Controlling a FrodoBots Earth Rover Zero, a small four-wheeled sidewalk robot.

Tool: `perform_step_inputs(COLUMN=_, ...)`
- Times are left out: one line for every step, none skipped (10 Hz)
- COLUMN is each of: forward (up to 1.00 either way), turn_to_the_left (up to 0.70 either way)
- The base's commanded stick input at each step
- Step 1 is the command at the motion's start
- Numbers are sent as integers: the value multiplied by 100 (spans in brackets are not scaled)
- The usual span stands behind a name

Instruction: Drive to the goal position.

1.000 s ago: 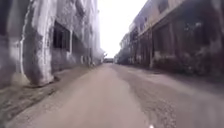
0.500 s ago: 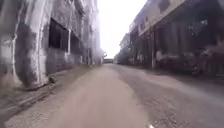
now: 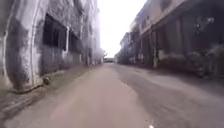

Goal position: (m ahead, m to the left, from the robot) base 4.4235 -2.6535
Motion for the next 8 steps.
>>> perform_step_inputs(forward=50, turn_to_the_left=0)
perform_step_inputs(forward=50, turn_to_the_left=0)
perform_step_inputs(forward=50, turn_to_the_left=0)
perform_step_inputs(forward=50, turn_to_the_left=0)
perform_step_inputs(forward=50, turn_to_the_left=0)
perform_step_inputs(forward=50, turn_to_the_left=0)
perform_step_inputs(forward=50, turn_to_the_left=0)
perform_step_inputs(forward=50, turn_to_the_left=0)
